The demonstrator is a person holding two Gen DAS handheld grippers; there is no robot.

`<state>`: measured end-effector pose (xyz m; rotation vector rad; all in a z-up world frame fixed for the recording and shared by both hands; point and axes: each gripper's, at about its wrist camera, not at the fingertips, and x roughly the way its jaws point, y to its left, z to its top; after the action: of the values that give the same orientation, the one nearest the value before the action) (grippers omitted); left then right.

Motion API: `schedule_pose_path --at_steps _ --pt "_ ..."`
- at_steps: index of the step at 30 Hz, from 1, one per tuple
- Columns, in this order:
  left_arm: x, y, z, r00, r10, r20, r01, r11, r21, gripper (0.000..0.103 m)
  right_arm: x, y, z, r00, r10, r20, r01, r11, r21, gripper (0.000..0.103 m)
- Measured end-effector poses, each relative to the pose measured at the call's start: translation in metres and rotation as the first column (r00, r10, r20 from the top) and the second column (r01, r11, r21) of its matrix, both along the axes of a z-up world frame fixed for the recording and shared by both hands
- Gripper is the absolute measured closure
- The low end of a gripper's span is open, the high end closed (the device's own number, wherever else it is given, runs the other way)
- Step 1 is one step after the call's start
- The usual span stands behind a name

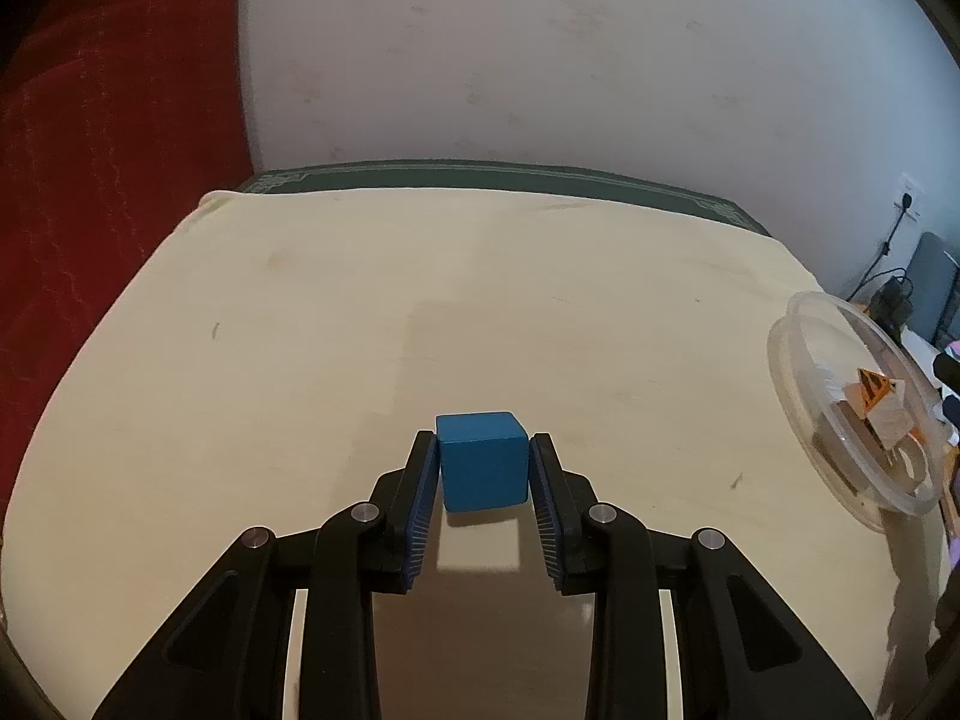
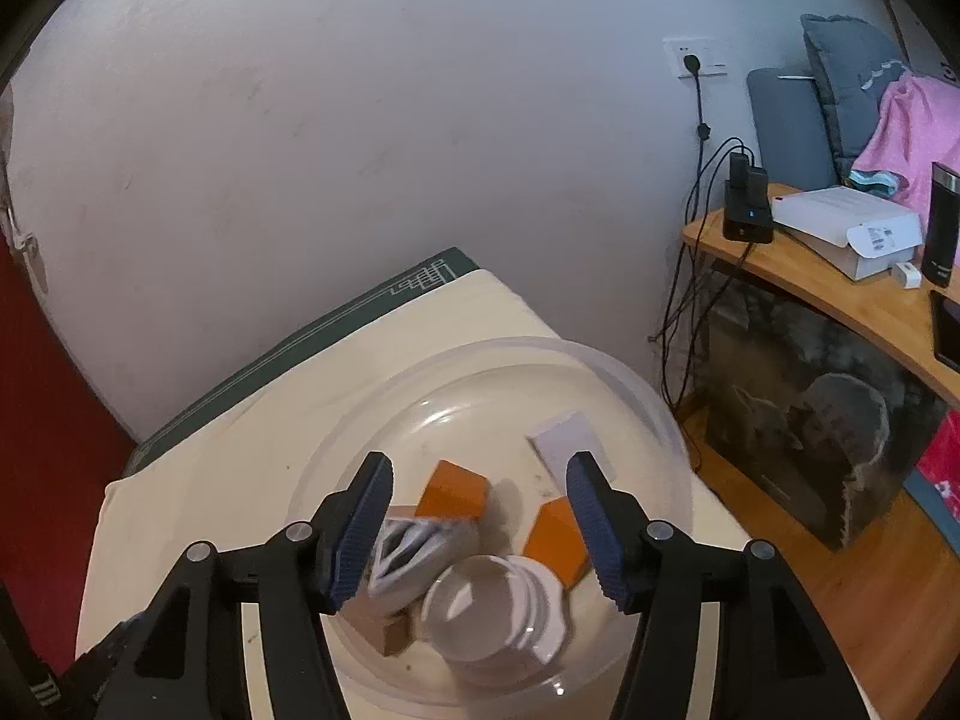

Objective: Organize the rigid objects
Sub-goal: 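Carry the striped block into the clear bowl and release it with the right gripper, then carry the blue cube into the clear bowl and release it with the left gripper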

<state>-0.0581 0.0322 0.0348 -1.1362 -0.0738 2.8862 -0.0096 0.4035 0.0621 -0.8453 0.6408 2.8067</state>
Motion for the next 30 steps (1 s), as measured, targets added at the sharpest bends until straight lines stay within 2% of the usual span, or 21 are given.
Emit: schedule_pose_path --at_steps 4,15,22,26,30 --pt "0.001 0.010 0.003 1.000 -0.022 0.005 0.022 1.000 0.010 0.072 0.003 0.006 -0.005 1.000 -0.010 0.008 0.010 1.000 -0.006 0.038" --pt "0.003 0.058 0.019 0.990 -0.141 -0.005 0.141 0.989 0.040 0.072 0.014 0.020 -0.014 0.998 -0.061 -0.008 0.060 0.998 -0.008 0.024" --pt "0.004 0.098 0.031 0.966 -0.256 -0.020 0.257 0.965 0.059 0.072 0.018 0.017 -0.015 0.997 -0.067 -0.029 0.067 0.998 0.002 0.024" --pt "0.003 0.120 0.039 0.949 -0.315 -0.028 0.316 0.947 0.066 0.072 0.021 0.018 -0.014 0.996 -0.074 -0.046 0.074 0.997 0.002 0.018" --pt "0.000 0.140 0.047 0.932 -0.361 -0.035 0.362 0.929 0.074 0.072 0.021 0.019 -0.016 0.995 -0.082 -0.048 0.082 0.997 -0.008 0.018"
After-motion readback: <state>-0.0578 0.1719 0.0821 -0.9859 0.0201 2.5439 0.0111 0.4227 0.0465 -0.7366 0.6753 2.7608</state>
